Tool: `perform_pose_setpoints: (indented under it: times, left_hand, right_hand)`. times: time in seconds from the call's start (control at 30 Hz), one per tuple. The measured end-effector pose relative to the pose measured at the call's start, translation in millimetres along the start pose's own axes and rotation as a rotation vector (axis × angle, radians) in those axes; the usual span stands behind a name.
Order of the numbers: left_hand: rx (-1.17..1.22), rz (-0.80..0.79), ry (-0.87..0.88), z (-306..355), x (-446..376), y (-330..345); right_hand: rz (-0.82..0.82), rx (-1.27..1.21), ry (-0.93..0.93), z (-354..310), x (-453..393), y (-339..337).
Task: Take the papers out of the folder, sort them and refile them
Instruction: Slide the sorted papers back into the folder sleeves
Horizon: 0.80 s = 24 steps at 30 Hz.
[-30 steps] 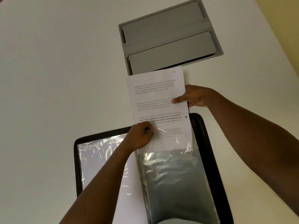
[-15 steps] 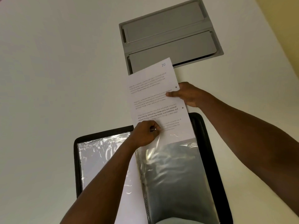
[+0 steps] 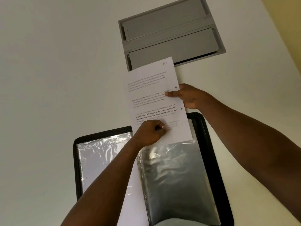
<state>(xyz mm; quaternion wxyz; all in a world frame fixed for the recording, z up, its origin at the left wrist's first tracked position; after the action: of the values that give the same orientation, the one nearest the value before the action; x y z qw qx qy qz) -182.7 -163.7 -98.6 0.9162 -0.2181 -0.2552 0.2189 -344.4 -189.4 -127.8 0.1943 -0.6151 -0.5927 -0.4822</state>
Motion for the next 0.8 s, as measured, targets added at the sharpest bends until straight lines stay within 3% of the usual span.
perform_pose_setpoints:
  times: [0.27, 0.43, 0.6, 0.73, 0.8]
  left_hand:
    - [0.013, -0.017, 0.061, 18.0, -18.3, 9.6]
    - [0.017, 0.01, 0.051, 12.9, -18.4, 10.5]
    - [0.017, -0.001, 0.071, 14.6, -19.3, 11.8]
    - [0.002, 0.035, 0.063, 10.7, -16.9, 7.1]
    - [0.017, 0.047, 0.074, 10.6, -14.7, 4.4]
  right_hand:
    - [-0.051, 0.214, 0.116, 13.3, 7.9, -8.9]
    - [0.06, 0.347, 0.095, 13.4, 11.5, -16.7]
    - [-0.062, 0.46, 0.204, 28.0, 15.3, -5.7]
    - [0.042, 0.4, 0.094, 21.0, 16.3, -9.4]
    - [0.076, 0.589, 0.107, 22.8, 16.8, -8.2]
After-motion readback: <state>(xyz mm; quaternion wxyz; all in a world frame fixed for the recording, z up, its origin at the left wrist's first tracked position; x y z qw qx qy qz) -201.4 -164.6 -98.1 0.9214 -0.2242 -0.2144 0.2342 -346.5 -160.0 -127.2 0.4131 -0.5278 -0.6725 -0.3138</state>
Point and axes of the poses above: each hand's wrist, its own x-axis away from the middle knuckle, its own y-axis out of the palm, z = x × y, the point moved 9 cm from there along -x, towards the middle knuckle, and after that the axes turned 15 degrees about y, right-handed, at the moved point
